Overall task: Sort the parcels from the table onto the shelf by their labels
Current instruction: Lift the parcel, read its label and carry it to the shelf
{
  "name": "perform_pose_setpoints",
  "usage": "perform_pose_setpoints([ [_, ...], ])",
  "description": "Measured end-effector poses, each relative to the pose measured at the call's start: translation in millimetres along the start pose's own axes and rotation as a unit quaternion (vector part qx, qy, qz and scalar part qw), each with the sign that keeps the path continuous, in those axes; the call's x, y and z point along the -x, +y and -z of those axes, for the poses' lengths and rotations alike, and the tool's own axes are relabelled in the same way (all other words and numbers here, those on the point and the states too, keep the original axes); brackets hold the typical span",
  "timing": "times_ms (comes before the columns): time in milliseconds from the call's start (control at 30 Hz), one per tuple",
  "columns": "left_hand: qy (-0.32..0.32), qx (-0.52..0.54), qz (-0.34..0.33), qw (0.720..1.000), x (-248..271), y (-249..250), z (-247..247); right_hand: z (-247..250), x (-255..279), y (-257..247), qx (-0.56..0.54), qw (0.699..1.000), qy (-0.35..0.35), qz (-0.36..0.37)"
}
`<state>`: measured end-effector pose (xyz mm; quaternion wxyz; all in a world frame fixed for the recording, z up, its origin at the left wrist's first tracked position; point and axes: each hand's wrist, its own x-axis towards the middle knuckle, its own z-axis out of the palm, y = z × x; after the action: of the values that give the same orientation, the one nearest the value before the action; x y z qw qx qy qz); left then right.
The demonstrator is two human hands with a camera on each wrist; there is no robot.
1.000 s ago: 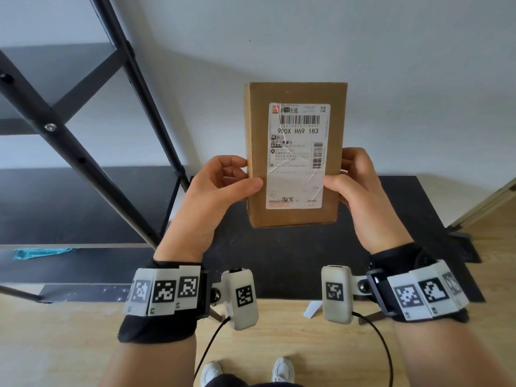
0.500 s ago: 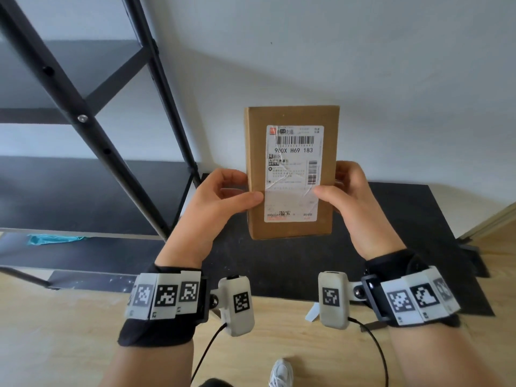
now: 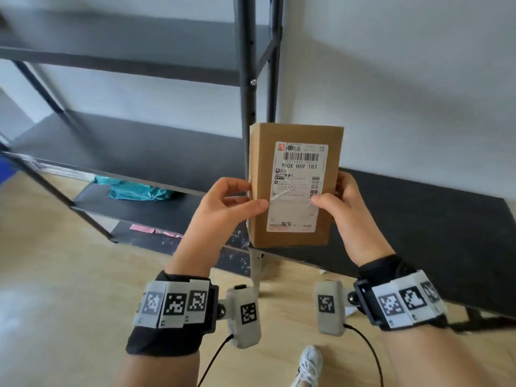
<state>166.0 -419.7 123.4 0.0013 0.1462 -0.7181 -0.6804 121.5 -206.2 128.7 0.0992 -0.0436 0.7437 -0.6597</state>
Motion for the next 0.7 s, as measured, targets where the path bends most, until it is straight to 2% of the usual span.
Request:
perform_pose_setpoints([
  [433,0.186,0.075,0.000,0.980,99.9,-45.2,239.4,-269.0,37.2,-26.8,0.000,0.986,-0.165,0.000],
  [700,0.247,0.110,-0.004,0.963,103.8,-68.5,352.2,-404.6,9.4,-37.7,0.024,0.968,-0.251,-0.001],
])
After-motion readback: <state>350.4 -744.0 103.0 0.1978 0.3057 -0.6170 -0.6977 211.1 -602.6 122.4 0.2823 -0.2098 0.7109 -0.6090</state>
